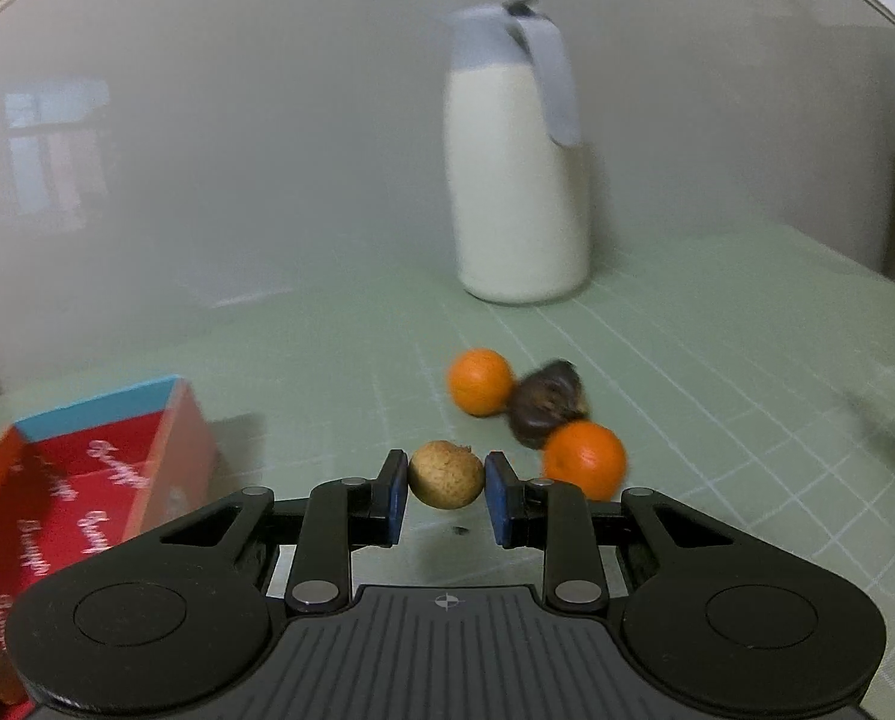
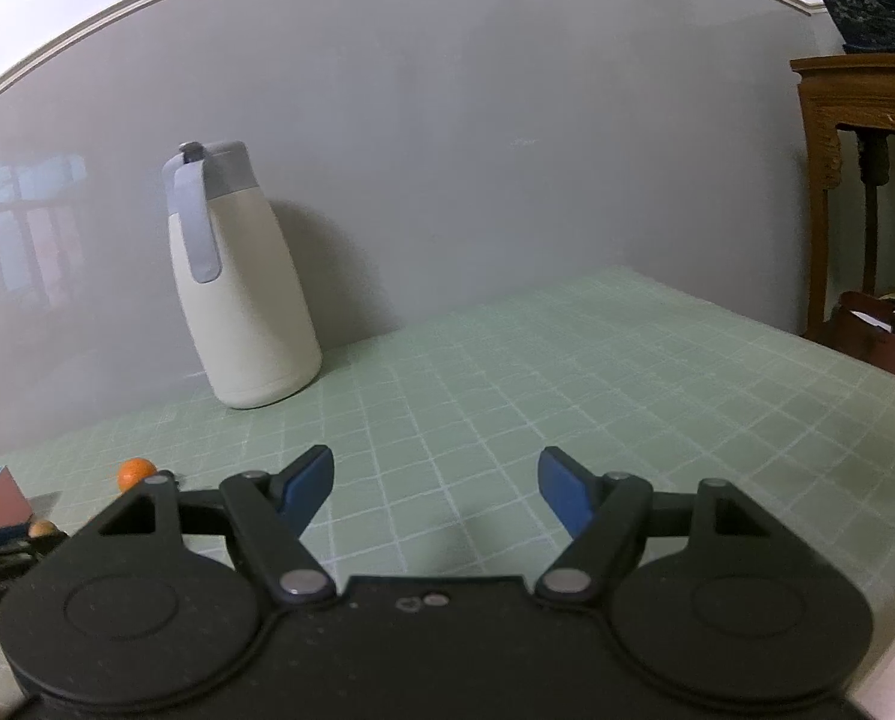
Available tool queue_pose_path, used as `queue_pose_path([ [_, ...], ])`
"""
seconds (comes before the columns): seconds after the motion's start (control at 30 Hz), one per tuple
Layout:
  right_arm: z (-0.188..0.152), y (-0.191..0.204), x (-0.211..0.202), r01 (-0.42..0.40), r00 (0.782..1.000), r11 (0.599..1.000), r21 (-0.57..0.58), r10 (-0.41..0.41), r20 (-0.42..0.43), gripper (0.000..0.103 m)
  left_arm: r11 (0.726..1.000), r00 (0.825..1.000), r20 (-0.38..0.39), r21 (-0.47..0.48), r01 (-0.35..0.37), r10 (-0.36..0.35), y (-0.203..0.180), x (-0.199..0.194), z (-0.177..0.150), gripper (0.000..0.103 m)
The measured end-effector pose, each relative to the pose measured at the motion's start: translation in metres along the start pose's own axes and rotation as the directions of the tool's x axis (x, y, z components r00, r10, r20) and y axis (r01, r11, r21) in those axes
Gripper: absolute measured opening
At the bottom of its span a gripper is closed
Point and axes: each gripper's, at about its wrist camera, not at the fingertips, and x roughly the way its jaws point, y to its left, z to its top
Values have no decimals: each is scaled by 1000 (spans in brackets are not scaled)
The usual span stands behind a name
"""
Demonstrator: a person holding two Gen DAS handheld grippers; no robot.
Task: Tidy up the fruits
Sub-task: 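Carry the beige fruit with the left tool over the red box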
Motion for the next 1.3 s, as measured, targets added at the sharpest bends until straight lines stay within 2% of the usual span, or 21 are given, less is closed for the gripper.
queue_pose_path([
  [0.3,-4,38,3,-71,997,996,-51,70,-13,75,988,990,40,-86,-132,136,59,-35,-5,28],
  [0.7,-13,93,14,-157,987,980,-124,151,-53,75,938,954,-13,-179,-296,298,142,-57,-37,28],
  [0.87,-16,106,18,-177,983,973,-146,169,-67,75,911,938,-59,-224,-346,341,169,-59,-53,28],
  [1.07,-19,117,20,-191,981,968,-163,181,-76,75,892,925,-91,-244,-381,370,184,-60,-69,28],
  [1.3,-21,123,21,-203,978,963,-174,192,-80,75,890,924,-92,-249,-383,372,189,-63,-76,28],
])
